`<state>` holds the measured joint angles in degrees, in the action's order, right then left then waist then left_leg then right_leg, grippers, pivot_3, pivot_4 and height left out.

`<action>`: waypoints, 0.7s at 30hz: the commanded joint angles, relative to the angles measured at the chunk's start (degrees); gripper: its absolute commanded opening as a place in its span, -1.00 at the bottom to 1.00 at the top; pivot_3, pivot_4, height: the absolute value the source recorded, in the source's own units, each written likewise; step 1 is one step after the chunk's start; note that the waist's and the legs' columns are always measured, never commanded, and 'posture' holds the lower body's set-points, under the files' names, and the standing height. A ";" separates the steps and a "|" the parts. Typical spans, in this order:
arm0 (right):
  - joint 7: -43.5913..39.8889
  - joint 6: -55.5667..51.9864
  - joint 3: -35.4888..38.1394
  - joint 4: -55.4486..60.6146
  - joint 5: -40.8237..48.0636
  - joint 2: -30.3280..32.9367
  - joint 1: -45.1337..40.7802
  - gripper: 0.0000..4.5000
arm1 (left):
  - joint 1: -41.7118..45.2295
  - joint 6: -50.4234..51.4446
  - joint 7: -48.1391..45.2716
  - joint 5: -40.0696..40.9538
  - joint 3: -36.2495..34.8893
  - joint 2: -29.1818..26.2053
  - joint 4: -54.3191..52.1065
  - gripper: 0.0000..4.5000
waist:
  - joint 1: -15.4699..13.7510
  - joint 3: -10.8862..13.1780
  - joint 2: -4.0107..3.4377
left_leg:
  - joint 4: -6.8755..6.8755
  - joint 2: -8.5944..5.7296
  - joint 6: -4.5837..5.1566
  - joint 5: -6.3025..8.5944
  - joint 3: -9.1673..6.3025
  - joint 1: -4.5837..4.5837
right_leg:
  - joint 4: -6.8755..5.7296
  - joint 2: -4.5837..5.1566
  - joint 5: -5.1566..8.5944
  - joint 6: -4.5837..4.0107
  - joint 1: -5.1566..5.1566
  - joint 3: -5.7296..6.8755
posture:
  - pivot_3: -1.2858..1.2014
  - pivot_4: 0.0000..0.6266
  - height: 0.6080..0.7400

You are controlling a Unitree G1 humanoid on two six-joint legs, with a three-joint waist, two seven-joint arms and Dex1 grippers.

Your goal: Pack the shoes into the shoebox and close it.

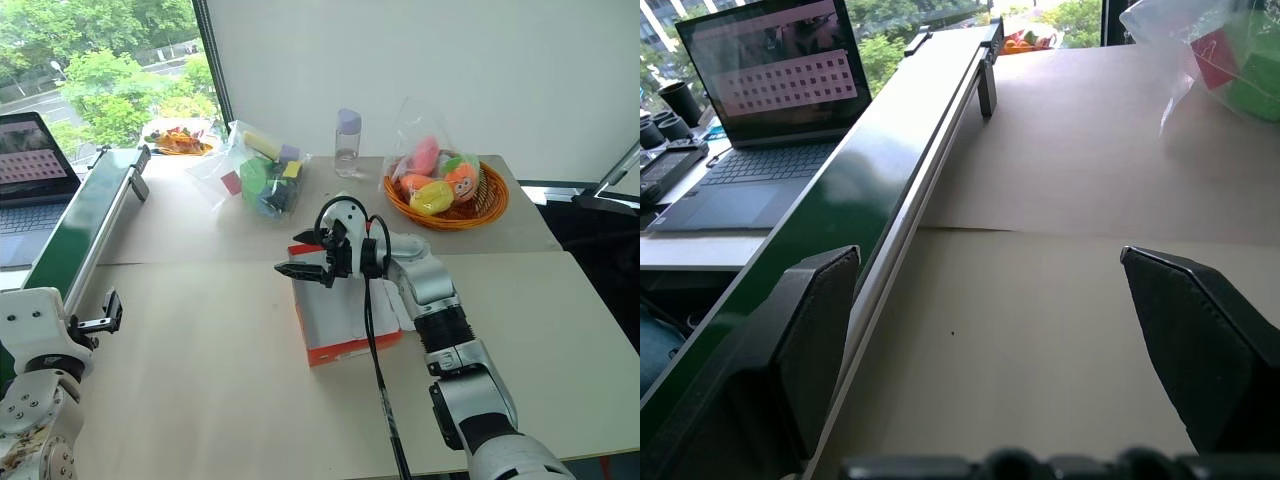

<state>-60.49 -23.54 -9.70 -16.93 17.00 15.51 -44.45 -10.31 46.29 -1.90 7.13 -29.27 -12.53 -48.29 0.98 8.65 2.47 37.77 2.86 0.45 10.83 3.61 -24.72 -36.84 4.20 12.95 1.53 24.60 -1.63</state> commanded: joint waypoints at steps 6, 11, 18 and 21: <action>5.49 6.07 1.91 -3.61 -3.50 0.55 -1.30 0.95 | 1.27 -10.09 -3.35 1.88 -1.12 -0.93 7.80 1.00 | 0.00 0.00 0.00 | -0.01 0.00 0.00 0.00 0.02 0.05 | 0.02 0.04 0.12 -0.21 -0.03 0.01 | 0.03 -0.52 1.00; 9.12 9.38 2.51 -7.96 -5.12 -0.71 -2.73 0.95 | 2.33 -12.34 -4.01 2.56 -2.25 -2.92 11.08 1.00 | 0.09 0.00 0.00 | -0.05 0.00 0.00 0.00 0.03 0.04 | 0.05 0.04 0.08 -0.15 -0.01 0.01 | 0.03 -0.52 1.00; 11.74 12.51 3.49 -12.37 -5.80 -1.78 -4.35 0.95 | 6.67 -11.52 -4.04 2.66 -2.74 -6.86 13.43 1.00 | 0.17 0.01 -0.01 | -0.05 0.01 0.00 0.00 0.04 0.04 | 0.06 0.03 -0.02 0.01 -0.01 0.01 | 0.03 -0.52 1.00; 12.15 13.11 3.25 -12.98 -5.89 -2.19 -4.57 0.95 | 7.63 -11.04 -3.78 2.59 -2.52 -7.53 14.14 1.00 | 0.14 0.01 -0.01 | -0.09 0.00 0.00 0.00 0.04 0.03 | 0.09 0.05 -0.06 0.09 -0.01 0.01 | 0.03 -0.52 1.00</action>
<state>-48.94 -12.35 -7.99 -30.38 11.26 13.61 -47.34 -3.55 35.45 -5.75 9.27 -31.20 -19.06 -33.61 1.11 8.66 2.46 37.68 2.86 0.44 10.83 3.65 -24.69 -36.75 4.24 12.89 1.63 24.59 -1.62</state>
